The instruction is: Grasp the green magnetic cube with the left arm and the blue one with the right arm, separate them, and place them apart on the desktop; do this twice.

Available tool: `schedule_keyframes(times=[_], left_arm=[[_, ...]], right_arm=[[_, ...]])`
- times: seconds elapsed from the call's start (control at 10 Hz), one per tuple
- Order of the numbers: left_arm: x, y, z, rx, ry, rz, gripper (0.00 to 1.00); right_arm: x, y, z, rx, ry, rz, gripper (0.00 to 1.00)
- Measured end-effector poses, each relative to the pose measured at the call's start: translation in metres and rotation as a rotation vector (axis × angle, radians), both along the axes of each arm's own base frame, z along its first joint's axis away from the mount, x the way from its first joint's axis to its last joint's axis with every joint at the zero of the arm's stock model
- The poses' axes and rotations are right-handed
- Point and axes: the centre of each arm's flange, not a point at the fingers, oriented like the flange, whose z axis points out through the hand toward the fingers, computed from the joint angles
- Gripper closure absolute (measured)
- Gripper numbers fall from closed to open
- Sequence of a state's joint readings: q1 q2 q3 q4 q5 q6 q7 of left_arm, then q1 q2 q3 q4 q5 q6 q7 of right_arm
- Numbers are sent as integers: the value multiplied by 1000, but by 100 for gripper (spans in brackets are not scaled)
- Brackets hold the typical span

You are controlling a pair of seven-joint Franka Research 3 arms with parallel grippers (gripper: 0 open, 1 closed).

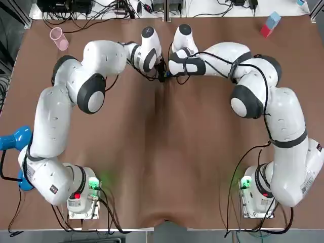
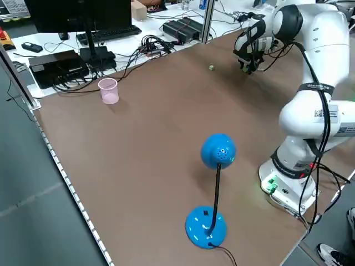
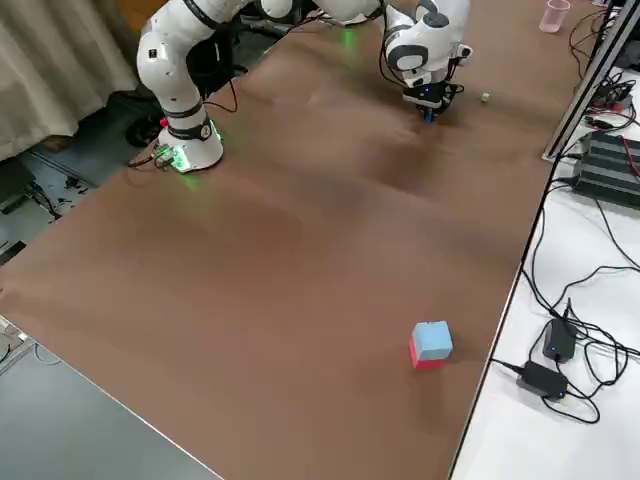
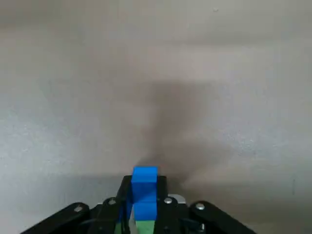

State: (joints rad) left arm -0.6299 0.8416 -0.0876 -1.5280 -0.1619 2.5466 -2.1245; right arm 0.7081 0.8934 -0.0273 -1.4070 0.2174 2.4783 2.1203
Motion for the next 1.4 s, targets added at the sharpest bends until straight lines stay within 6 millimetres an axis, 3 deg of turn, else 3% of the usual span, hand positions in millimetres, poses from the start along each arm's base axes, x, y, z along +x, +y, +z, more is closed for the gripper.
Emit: schedule_keyframes(times=[0.3, 0.4, 0.5, 1.0, 1.4], left_arm=[[1, 1, 0, 1, -1, 2, 52], [2, 2, 0, 1, -3, 3, 67], [3, 3, 0, 1, -4, 4, 73], [7, 4, 4, -3, -17, -2, 77], [16, 18, 15, 30, -8, -103, 77]], right_arm=[[0, 0, 0, 0, 0, 0, 77], [0, 0, 0, 0, 0, 0, 77], [0, 0, 0, -1, 0, 0, 77], [1, -1, 0, -1, -1, -1, 77], [1, -2, 0, -2, -2, -2, 77]])
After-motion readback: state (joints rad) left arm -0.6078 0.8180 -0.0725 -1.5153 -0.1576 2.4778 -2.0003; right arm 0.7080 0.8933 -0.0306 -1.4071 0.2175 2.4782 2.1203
